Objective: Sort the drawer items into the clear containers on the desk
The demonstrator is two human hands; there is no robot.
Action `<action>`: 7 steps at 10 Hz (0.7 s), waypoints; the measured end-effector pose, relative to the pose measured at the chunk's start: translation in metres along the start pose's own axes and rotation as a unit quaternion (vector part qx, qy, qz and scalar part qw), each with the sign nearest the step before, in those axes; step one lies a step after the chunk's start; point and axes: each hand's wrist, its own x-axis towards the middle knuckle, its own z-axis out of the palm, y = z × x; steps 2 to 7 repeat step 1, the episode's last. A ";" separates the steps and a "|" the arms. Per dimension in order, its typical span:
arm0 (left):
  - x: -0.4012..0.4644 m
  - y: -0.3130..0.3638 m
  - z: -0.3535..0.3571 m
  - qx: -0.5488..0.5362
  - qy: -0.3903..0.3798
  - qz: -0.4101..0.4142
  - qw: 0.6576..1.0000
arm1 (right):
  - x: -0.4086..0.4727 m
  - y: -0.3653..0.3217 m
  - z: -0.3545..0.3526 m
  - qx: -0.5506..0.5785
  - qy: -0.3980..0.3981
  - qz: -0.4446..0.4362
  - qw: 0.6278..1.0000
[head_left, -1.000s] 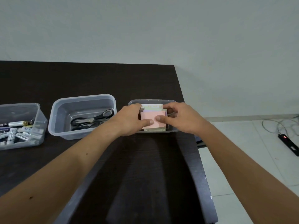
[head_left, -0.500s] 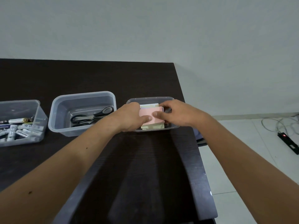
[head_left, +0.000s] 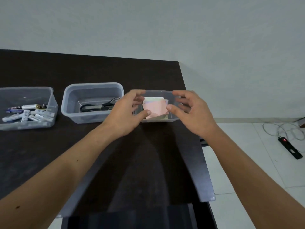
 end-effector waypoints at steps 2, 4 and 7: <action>-0.030 0.004 -0.006 -0.028 0.038 0.023 0.999 | -0.026 -0.003 -0.001 0.042 0.005 -0.015 0.999; -0.030 0.004 -0.006 -0.028 0.038 0.023 0.999 | -0.026 -0.003 -0.001 0.042 0.005 -0.015 0.999; -0.030 0.004 -0.006 -0.028 0.038 0.023 0.999 | -0.026 -0.003 -0.001 0.042 0.005 -0.015 0.999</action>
